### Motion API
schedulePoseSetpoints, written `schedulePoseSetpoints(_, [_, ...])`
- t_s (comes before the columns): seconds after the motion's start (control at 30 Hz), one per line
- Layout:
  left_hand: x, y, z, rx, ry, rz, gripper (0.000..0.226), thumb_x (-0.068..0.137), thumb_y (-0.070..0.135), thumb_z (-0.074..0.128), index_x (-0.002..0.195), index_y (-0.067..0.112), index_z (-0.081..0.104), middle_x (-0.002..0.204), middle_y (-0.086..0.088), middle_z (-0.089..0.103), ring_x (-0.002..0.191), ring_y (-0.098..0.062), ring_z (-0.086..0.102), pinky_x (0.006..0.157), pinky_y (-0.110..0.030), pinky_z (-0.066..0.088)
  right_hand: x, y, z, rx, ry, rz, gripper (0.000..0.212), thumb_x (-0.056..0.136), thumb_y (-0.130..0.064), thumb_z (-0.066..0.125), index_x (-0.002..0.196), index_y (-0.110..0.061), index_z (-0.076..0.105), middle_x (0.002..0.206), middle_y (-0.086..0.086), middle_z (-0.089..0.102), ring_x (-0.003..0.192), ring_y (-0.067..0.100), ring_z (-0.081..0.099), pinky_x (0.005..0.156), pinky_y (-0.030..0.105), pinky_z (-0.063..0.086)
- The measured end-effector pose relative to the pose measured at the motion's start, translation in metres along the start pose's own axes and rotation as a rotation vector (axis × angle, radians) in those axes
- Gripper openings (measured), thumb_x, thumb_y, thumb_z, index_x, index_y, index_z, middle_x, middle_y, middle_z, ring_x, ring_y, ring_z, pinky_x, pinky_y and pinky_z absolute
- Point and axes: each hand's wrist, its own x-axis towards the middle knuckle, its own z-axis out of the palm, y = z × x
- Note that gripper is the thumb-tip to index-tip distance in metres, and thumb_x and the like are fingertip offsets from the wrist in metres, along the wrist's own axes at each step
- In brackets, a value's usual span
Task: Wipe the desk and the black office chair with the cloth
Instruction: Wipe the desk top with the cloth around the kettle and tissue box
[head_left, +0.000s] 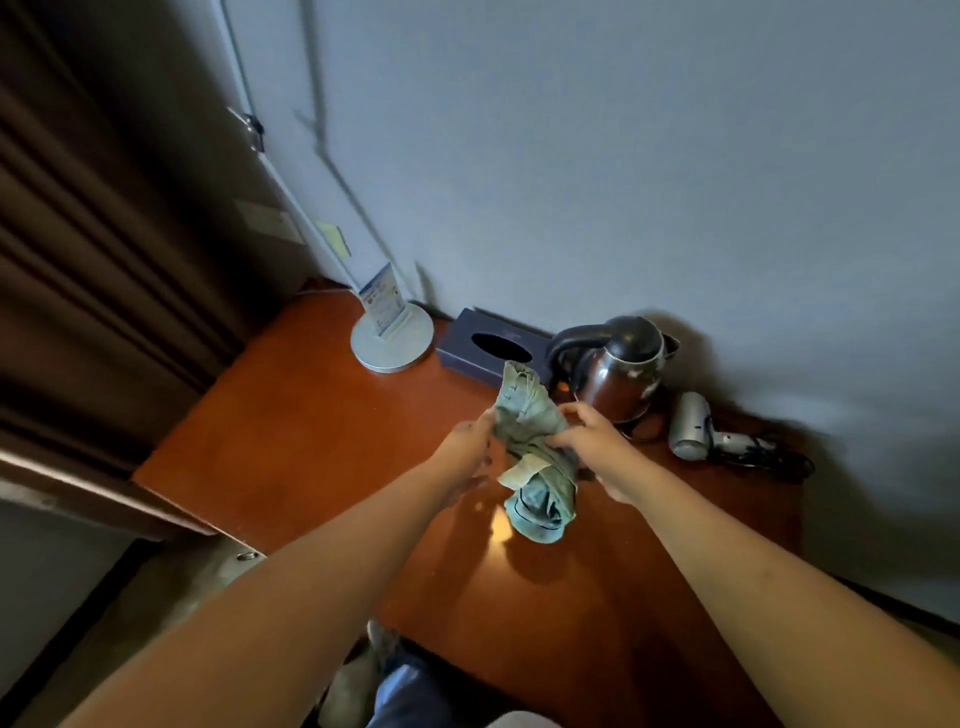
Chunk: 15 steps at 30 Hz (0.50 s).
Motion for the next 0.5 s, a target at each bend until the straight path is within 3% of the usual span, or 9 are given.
schedulePoseSetpoints(0.1, [0.013,0.004,-0.071,-0.087,-0.021,-0.003,0.056,0.101,0.056,0.039,0.119,0.007,0.059,0.089,-0.002,0.057,0.077,-0.018,0.055,0.071,-0.033,0.05,0.018,-0.038,0.065,-0.046,-0.005,0.013,0.031,0.093,-0.007,0.065,0.118,-0.025,0.059,0.107,0.001,0.07,0.088,0.017,0.067,0.062,0.028,0.049])
schedulePoseSetpoints(0.23, [0.021,0.012,-0.154,-0.167,-0.018,-0.028,0.041,0.104,0.051,0.039,0.094,0.017,0.058,0.075,0.001,0.047,0.064,-0.016,0.041,0.062,-0.032,0.043,0.043,-0.082,0.143,-0.139,0.008,-0.017,0.033,0.09,-0.006,0.065,0.119,-0.022,0.062,0.112,0.002,0.07,0.094,0.017,0.066,0.065,0.028,0.048])
schedulePoseSetpoints(0.37, [0.04,0.007,-0.23,-0.248,0.036,-0.052,0.044,0.102,0.051,0.042,0.112,0.013,0.061,0.07,0.0,0.045,0.06,-0.016,0.041,0.06,-0.031,0.043,0.061,-0.116,0.211,-0.22,-0.037,-0.067,0.035,0.09,-0.004,0.063,0.12,-0.022,0.061,0.112,-0.002,0.067,0.098,0.013,0.063,0.07,0.026,0.049])
schedulePoseSetpoints(0.43, [0.046,0.003,-0.264,-0.304,0.057,-0.068,0.049,0.101,0.051,0.044,0.128,0.012,0.058,0.078,-0.003,0.056,0.069,-0.019,0.054,0.063,-0.031,0.051,0.071,-0.128,0.241,-0.257,-0.059,-0.078,0.037,0.089,-0.006,0.064,0.122,-0.023,0.061,0.113,-0.002,0.067,0.102,0.015,0.064,0.078,0.03,0.053])
schedulePoseSetpoints(0.5, [0.049,-0.002,-0.287,-0.349,0.085,-0.092,0.048,0.101,0.049,0.047,0.131,0.013,0.056,0.11,-0.01,0.065,0.103,-0.026,0.064,0.084,-0.039,0.057,0.077,-0.135,0.262,-0.285,-0.074,-0.075,0.04,0.088,-0.006,0.064,0.124,-0.023,0.062,0.113,-0.002,0.067,0.104,0.017,0.064,0.088,0.036,0.056])
